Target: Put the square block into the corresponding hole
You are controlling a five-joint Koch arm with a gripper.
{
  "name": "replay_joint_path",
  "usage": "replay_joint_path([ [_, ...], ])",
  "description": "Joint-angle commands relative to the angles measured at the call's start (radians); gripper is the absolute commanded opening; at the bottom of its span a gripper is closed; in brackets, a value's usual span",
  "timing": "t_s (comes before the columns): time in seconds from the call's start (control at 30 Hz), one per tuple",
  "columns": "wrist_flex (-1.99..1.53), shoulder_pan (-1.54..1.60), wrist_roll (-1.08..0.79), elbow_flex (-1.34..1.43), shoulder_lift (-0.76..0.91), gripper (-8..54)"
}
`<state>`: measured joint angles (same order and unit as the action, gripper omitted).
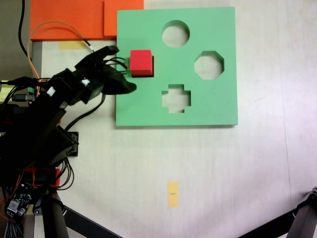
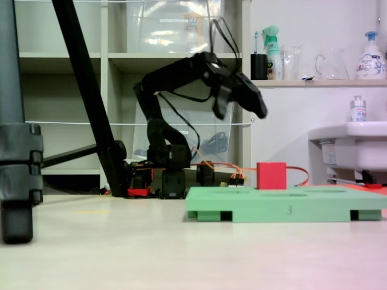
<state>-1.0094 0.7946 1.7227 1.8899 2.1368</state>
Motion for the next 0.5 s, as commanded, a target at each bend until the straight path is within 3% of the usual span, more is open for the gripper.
replay_joint_path([
  [0.0,-0.011,-0.095,-0.483,0.018,0.066,51.9],
  [0.1,0.049,-0.244,-0.896,0.11,0.077,51.9],
  [0.23,0.313,-0.437,-1.212,0.344,0.13,50.5],
  [0.47,0.802,-0.634,-1.502,0.701,0.153,46.1],
])
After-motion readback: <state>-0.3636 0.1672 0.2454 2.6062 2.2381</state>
